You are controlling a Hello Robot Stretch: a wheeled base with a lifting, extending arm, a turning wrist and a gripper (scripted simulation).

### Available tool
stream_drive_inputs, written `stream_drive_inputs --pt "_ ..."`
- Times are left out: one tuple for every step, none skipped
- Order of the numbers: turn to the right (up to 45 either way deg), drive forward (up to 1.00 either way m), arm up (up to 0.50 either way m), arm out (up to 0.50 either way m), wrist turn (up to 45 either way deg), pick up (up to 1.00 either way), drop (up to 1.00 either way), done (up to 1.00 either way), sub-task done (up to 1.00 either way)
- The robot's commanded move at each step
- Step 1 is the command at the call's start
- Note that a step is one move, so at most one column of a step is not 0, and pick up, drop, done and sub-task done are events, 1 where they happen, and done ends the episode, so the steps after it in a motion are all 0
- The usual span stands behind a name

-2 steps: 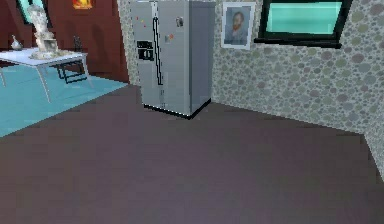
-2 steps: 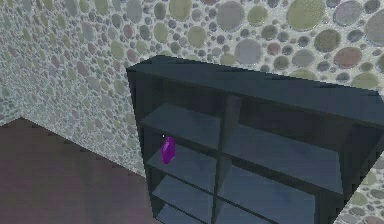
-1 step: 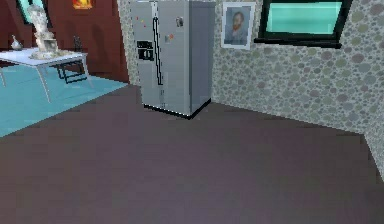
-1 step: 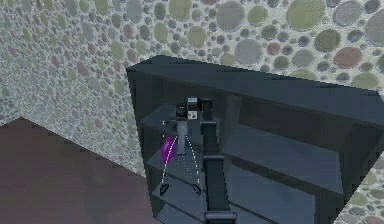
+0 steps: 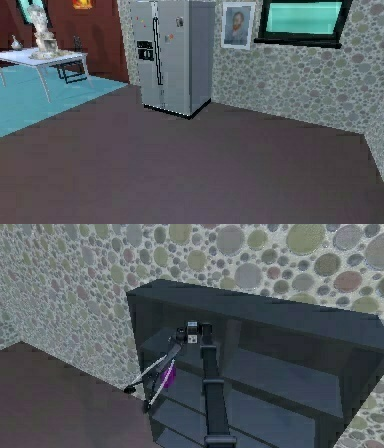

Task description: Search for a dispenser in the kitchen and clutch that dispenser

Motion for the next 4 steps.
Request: stream_drive_inputs --pt "0.0 0.00 0.00 0.00 45.0 0.00 0.00 0.00 0.00" --pt "0.0 0.00 0.00 0.00 45.0 0.00 0.00 0.00 0.00" --pt "0.0 0.00 0.00 0.00 9.0 0.00 0.00 0.00 0.00" --pt "0.0 0.00 -0.30 0.00 0.0 0.00 0.00 0.00 0.00"
